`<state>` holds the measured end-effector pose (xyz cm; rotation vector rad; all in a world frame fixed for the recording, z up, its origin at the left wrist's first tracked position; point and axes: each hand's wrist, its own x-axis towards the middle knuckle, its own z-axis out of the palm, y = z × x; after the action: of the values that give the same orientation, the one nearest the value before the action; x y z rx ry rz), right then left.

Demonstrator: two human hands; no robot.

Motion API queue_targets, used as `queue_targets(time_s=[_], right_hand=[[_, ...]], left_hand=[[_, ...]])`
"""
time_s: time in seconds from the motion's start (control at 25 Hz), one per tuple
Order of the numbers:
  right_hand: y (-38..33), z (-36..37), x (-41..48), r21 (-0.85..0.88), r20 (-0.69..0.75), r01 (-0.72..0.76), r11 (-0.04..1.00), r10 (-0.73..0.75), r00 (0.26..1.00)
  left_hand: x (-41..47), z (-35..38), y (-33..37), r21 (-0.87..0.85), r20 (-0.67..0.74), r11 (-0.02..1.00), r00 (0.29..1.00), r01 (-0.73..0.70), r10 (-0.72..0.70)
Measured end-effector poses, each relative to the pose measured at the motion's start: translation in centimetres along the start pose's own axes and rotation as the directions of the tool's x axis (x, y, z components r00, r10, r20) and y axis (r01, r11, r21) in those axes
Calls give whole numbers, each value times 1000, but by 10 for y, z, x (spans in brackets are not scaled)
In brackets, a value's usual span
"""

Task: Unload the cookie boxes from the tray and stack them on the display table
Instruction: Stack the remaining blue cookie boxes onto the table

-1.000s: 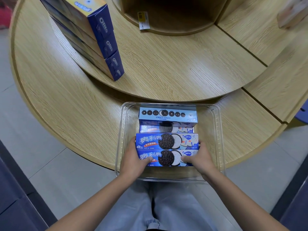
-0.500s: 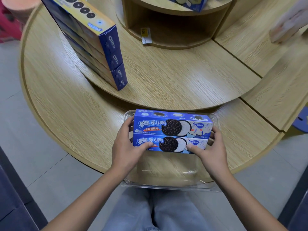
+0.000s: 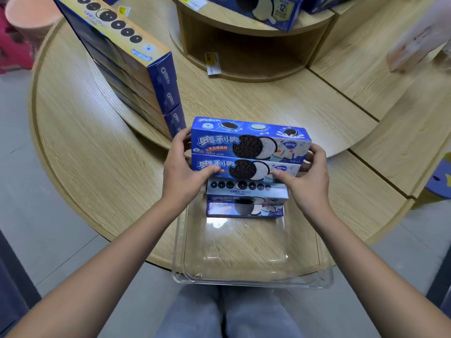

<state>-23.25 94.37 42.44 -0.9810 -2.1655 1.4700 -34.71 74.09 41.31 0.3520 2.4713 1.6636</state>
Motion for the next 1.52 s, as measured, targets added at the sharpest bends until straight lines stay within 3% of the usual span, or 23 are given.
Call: queue_targets(time_s=[0.36,0.68,1.52], right_hand=[[5,23,47,-34,10,56,998,-56,998],[14,31,52,-67,6,43,997,-43,999],[21,40,50,-29,30,113,993,-112,993]], left_hand=[[46,10,-26,61,-16,995,997,-78,79],[48,10,-33,-21,6,997,997,-71,71],[42,1,-31,38,-29,998,998,-53,55]])
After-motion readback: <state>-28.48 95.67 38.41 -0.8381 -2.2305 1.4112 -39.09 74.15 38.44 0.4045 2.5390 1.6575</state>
